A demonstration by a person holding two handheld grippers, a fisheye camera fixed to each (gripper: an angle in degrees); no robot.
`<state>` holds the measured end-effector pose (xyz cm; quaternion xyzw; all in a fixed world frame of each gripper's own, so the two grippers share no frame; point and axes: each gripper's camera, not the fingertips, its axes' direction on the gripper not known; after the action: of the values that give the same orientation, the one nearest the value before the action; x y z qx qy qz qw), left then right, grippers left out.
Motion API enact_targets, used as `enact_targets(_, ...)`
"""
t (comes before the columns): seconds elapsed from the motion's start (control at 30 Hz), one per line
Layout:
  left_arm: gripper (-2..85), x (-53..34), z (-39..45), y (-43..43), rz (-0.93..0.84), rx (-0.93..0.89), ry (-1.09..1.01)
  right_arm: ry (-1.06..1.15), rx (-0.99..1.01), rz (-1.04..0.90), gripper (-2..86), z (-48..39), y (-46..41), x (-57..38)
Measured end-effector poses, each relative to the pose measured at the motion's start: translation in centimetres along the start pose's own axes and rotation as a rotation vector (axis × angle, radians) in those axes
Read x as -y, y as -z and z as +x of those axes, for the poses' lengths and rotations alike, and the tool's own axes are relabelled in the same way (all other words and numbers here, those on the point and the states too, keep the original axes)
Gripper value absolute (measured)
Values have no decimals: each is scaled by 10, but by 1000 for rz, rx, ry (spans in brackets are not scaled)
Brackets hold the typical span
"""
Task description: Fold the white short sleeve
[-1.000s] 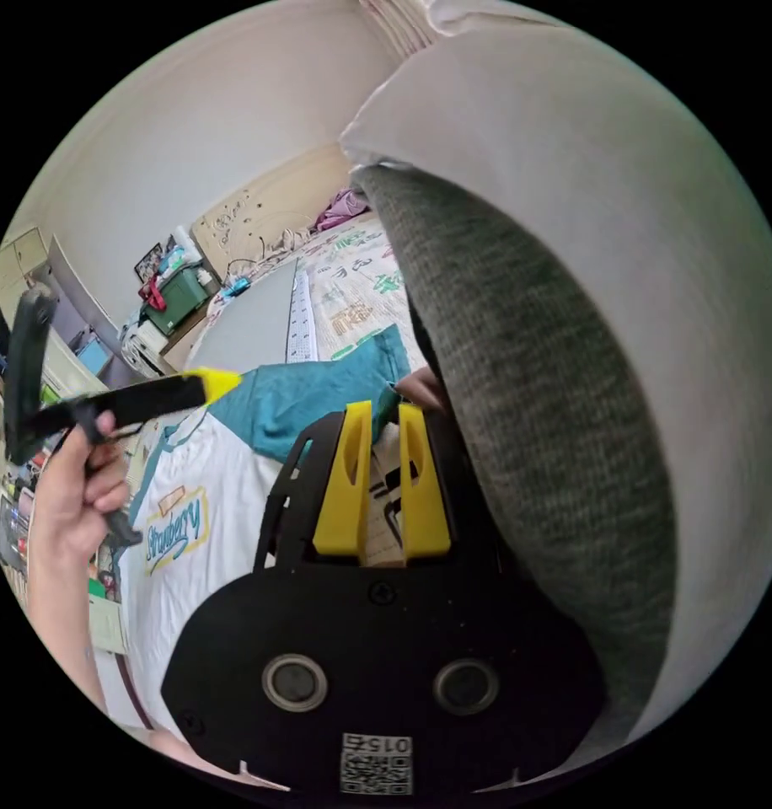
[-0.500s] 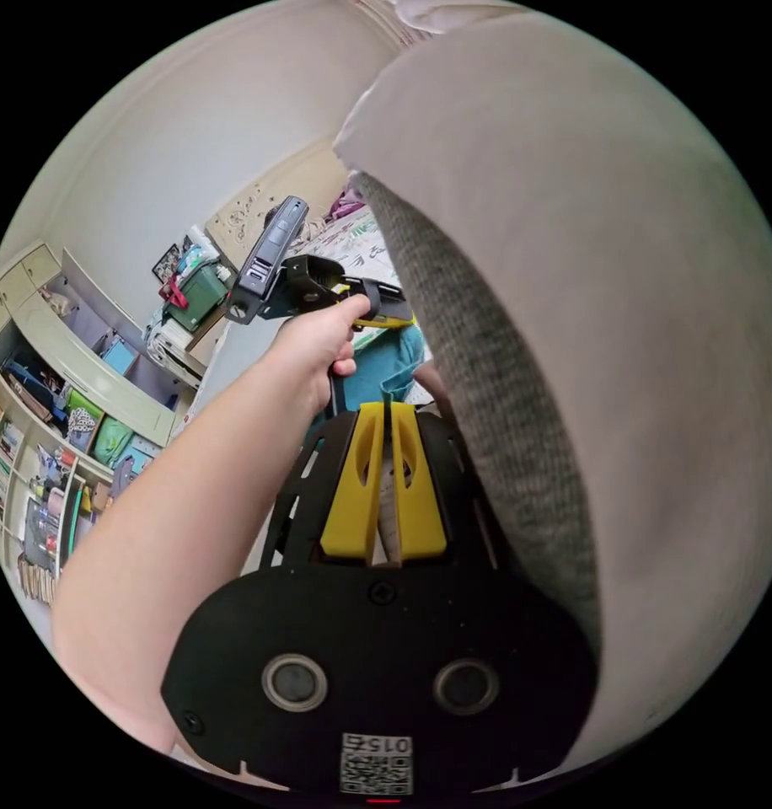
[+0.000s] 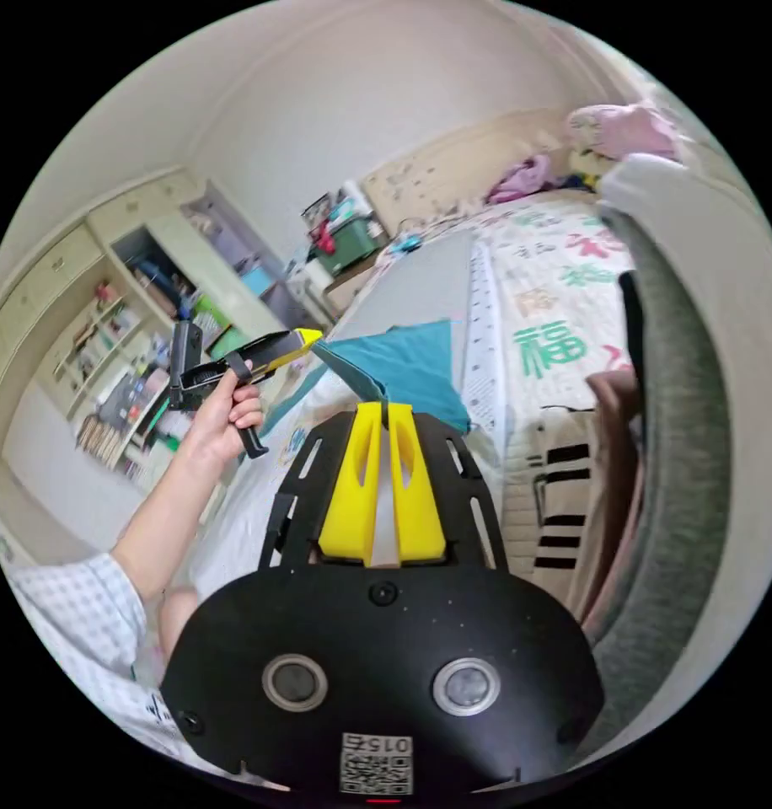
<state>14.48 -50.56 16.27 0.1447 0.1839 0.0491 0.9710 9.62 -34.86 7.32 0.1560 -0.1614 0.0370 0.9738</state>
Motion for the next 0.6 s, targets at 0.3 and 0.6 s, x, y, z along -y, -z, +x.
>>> enact_targets(0.3, -7, -77, -27, 14, -122, 103, -4, 299, -144, -420, -4, -42, -62, -16)
enact_targets(0.6, 20, -76, 1, 26, -145, 112, -97, 146, -184, -243, -2, -5, -36, -13)
